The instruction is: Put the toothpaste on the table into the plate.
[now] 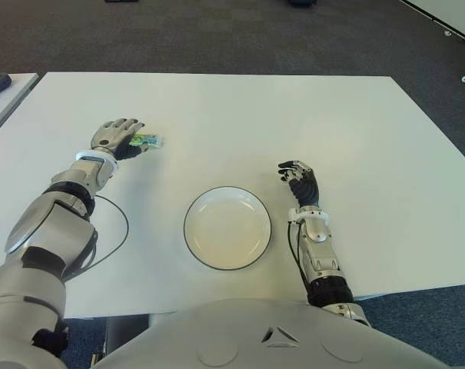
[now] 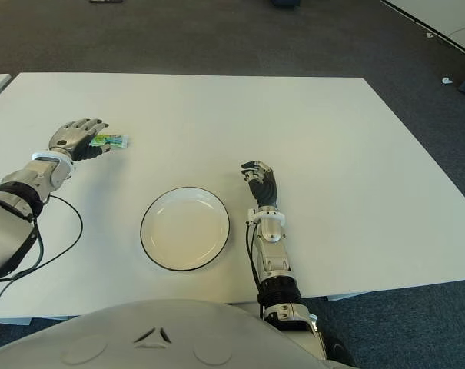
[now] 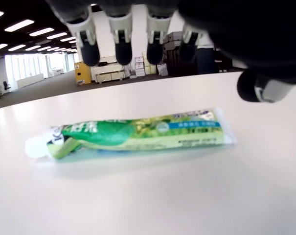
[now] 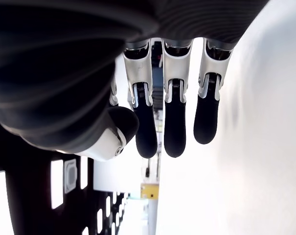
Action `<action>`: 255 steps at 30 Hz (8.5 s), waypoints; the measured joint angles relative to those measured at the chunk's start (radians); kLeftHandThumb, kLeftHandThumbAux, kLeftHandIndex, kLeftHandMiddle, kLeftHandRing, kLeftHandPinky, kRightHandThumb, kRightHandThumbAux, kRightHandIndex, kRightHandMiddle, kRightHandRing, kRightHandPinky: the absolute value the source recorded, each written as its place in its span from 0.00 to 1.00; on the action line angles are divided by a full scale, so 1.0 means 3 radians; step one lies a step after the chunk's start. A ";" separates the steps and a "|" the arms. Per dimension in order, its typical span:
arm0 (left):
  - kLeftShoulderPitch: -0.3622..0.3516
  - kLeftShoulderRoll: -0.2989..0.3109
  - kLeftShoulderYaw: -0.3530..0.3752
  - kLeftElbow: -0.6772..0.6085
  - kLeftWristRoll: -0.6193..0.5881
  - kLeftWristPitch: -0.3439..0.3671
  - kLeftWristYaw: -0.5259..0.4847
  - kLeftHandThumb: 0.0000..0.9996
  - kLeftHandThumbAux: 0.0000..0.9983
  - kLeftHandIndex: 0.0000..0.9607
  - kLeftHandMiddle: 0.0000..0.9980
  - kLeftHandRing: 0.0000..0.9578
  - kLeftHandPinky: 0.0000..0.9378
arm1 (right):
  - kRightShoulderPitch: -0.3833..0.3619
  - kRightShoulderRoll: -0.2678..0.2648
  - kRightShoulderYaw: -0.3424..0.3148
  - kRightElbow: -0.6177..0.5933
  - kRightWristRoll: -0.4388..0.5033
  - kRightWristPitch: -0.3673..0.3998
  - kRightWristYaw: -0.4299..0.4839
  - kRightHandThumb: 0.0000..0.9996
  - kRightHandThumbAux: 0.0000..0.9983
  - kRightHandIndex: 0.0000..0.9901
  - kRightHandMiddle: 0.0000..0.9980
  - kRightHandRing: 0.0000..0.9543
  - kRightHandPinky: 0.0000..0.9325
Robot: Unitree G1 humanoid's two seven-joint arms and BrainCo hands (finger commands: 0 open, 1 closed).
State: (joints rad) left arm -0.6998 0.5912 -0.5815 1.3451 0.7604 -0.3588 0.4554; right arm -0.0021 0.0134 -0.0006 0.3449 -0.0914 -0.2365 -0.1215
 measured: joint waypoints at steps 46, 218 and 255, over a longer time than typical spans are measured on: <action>0.0001 -0.0049 0.0525 -0.0190 -0.0444 0.0199 -0.0986 0.57 0.19 0.00 0.00 0.00 0.00 | -0.0058 -0.0007 -0.0031 0.0135 0.0024 -0.0023 0.0043 0.71 0.73 0.42 0.41 0.42 0.45; 0.1369 0.1097 0.0609 -0.5146 -0.1405 0.1107 -0.5309 0.77 0.46 0.24 0.34 0.41 0.48 | 0.0079 -0.0075 0.0003 -0.0114 -0.0006 0.0061 0.0024 0.71 0.73 0.42 0.42 0.42 0.45; 0.1437 0.0272 0.0873 -0.4341 0.0357 0.0415 -0.2214 0.58 0.38 0.00 0.01 0.01 0.07 | 0.0154 -0.0109 0.0120 -0.0167 -0.0083 -0.0167 0.0097 0.71 0.73 0.42 0.40 0.39 0.42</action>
State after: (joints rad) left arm -0.2687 0.6729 -0.3195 0.0428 0.8674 -0.2344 -0.2087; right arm 0.0440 -0.0194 0.0354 0.2947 -0.1163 -0.2866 -0.0924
